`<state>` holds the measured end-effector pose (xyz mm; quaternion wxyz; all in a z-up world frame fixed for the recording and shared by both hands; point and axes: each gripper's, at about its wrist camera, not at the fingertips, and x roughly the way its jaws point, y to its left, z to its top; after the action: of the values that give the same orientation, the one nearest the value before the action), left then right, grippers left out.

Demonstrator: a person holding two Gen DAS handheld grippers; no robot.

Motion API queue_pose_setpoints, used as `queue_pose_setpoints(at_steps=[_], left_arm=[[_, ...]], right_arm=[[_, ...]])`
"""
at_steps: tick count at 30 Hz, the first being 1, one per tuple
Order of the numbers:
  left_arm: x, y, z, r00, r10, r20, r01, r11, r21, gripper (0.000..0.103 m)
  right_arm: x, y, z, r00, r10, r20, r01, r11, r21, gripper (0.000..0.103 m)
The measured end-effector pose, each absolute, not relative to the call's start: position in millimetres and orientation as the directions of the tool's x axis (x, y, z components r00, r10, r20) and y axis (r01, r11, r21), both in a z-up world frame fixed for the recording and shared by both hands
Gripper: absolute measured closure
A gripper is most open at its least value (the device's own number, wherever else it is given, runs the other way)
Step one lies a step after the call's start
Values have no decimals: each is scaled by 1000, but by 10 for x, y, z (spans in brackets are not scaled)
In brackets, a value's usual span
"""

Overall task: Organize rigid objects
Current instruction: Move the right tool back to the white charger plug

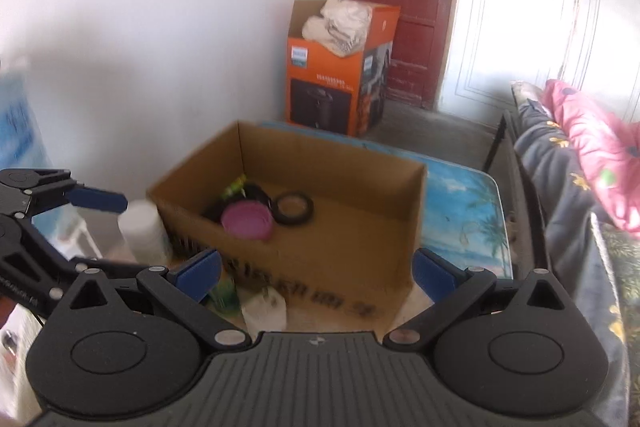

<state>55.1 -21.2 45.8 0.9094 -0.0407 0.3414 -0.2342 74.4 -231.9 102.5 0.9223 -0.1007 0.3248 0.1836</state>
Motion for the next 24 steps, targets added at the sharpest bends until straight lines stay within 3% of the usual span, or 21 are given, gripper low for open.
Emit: queue_pose_setpoints(at_steps=[3, 7, 14, 22, 24], left_arm=[[522, -301, 231, 652, -469, -595, 383, 882, -275, 0], [573, -376, 97, 653, -501, -568, 386, 865, -320, 0], [559, -430, -149, 609, -551, -571, 417, 835, -360, 0], [609, -713, -316, 683, -432, -589, 421, 892, -165, 0], [628, -799, -363, 699, -396, -595, 414, 903, -115, 0]], right_arm=[[718, -2242, 894, 712, 209, -671, -364, 926, -99, 0], [646, -2252, 819, 750, 163, -640, -328, 933, -146, 0], [582, -2404, 527, 744, 317, -588, -340, 937, 75, 0], [764, -2569, 159, 719, 435, -542, -272, 894, 357, 2], [841, -2581, 97, 711, 449, -541, -257, 882, 395, 13]])
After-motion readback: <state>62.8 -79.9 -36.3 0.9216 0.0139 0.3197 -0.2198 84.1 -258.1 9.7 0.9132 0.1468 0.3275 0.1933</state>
